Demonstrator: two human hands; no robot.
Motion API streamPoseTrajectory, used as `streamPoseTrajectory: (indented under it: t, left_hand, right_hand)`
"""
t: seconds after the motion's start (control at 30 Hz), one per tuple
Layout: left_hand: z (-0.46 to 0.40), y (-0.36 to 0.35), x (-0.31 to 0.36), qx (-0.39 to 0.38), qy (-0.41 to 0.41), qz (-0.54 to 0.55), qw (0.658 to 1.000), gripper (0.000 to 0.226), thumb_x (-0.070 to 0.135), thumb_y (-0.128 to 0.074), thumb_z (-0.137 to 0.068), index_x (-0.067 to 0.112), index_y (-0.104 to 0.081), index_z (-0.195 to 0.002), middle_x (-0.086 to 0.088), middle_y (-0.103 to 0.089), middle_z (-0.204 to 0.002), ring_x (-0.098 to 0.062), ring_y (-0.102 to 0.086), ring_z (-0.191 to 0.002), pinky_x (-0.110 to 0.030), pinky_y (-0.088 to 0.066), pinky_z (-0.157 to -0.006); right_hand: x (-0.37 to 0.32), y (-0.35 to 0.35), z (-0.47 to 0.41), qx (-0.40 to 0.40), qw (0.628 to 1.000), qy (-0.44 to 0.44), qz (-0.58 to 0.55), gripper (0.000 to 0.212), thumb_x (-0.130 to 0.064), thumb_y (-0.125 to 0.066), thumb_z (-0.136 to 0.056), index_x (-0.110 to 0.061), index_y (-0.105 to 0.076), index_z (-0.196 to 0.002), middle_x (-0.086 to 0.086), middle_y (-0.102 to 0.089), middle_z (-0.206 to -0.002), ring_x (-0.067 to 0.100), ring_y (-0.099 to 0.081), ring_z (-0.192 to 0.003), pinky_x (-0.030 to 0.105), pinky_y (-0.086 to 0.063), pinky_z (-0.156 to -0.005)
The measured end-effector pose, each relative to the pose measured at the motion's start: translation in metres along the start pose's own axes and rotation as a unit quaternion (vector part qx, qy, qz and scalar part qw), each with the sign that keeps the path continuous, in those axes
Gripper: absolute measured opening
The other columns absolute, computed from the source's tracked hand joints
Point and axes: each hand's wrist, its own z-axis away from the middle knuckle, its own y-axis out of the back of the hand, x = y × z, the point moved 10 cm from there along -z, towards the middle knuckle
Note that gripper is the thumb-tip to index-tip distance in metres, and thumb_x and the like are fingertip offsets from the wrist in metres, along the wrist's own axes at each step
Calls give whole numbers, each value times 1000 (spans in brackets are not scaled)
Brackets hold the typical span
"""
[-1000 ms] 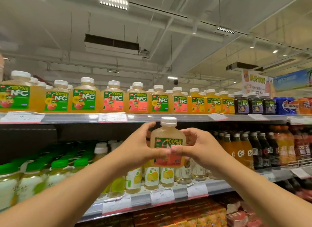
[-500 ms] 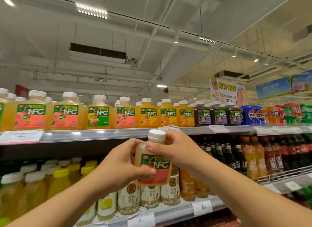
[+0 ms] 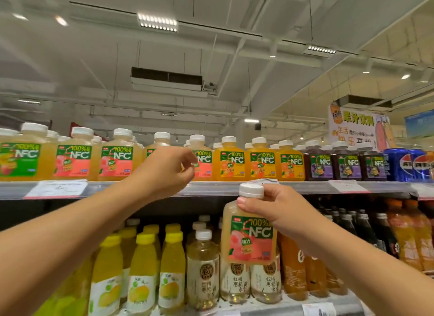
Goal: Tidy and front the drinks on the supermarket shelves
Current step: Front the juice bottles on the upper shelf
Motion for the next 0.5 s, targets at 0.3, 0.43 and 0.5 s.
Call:
streamPoseTrajectory:
  t: [0.3, 0.43, 0.5]
  left_hand:
    - [-48, -2, -34, 7, 23, -168, 985, 48, 24, -58, -88, 20, -51, -135, -2, -52, -134, -24, -45, -123, -44, -39, -100]
    - [-78, -30, -39, -71, 48, -229, 970, 69, 31, -58, -86, 21, -30, -148, -1, -31, -154, -26, -30, -138, -48, -28, -108]
    - [-88, -42, -45, -102, 75, -237, 963, 73, 31, -57, -85, 20, -26, -149, 0, -25, -157, -25, -25, -141, -49, -23, -111]
  right_hand:
    - [1, -17, -26, -47, 998, 31, -12, 23, -42, -78, -77, -27, -74, -93, -8, -76, -91, 7, -73, -83, 25, -51, -69]
    - [4, -16, -29, -58, 998, 34, -13, 25, -42, -78, -77, -27, -74, -96, -8, -76, -91, 7, -72, -84, 27, -54, -72]
    - [6, -12, -28, -59, 997, 40, -16, 22, -41, -78, -77, -27, -74, -94, -9, -76, -90, 7, -72, -84, 26, -54, -71]
